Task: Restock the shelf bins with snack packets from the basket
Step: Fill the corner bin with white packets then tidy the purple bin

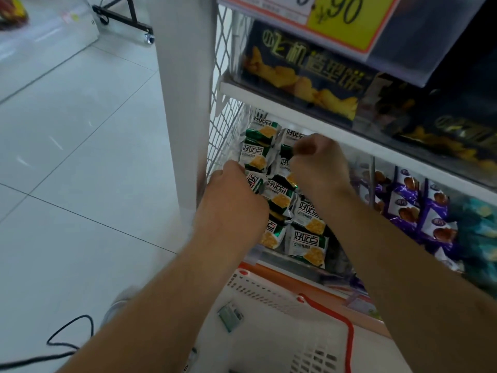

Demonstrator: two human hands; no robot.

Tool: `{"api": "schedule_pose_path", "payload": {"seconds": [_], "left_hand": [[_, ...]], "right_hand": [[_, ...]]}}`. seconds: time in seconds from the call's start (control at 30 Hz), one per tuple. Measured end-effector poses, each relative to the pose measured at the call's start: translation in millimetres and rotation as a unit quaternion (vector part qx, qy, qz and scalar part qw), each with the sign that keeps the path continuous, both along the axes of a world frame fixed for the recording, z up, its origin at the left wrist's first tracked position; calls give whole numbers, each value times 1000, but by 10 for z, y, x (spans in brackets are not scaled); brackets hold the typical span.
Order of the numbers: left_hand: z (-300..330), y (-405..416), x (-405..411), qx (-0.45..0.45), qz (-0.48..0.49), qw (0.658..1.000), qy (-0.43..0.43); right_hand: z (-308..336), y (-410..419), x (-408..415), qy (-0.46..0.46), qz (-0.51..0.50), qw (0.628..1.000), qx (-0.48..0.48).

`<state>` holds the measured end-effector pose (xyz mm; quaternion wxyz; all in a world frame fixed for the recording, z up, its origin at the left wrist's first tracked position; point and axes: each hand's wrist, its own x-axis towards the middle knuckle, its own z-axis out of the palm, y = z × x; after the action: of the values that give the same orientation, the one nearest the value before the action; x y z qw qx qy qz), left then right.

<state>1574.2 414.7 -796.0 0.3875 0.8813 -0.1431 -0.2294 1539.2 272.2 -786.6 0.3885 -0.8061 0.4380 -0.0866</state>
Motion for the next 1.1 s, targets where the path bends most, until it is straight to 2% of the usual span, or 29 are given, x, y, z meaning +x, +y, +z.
{"api": "schedule_pose_path", "payload": {"seconds": [0.1, 0.2, 0.3, 0.47, 0.57, 0.63, 0.7, 0.8, 0.87, 0.97, 1.1], "left_hand": [[-30, 6, 3, -12, 8, 1000, -3], [-68, 6, 10, -21, 15, 1000, -1], [-110, 23, -7, -28, 24, 999, -6], [-87, 34, -66, -74, 31, 996, -46], [-81, 8, -90, -69, 25, 996, -53], [-90, -13, -85, -91, 15, 996, -1], [-82, -29, -80, -156, 35, 982, 102], [-57, -57, -110, -208, 77, 951, 214], [-80, -80, -105, -214, 97, 945, 228], [-97, -116, -101, -218, 100, 934, 265], [-109, -180, -97, -230, 62, 930, 279]], "right_hand": [[-225, 98, -32, 55, 220, 974, -21], [-395, 212, 36, 82, 291, 943, -140], [-457, 188, 38, 58, 286, 945, -149], [-254, 99, -107, -30, 187, 981, -40], [-67, -36, -266, -81, 158, 983, 37], [48, -106, -366, -98, 197, 971, 94], [71, -141, -428, -93, 230, 961, 120], [75, -83, -461, -59, 228, 970, 55], [53, -4, -464, -30, 250, 967, -25], [33, 104, -467, 5, 318, 937, -148], [82, 64, -371, 1, 259, 946, -193]]}}
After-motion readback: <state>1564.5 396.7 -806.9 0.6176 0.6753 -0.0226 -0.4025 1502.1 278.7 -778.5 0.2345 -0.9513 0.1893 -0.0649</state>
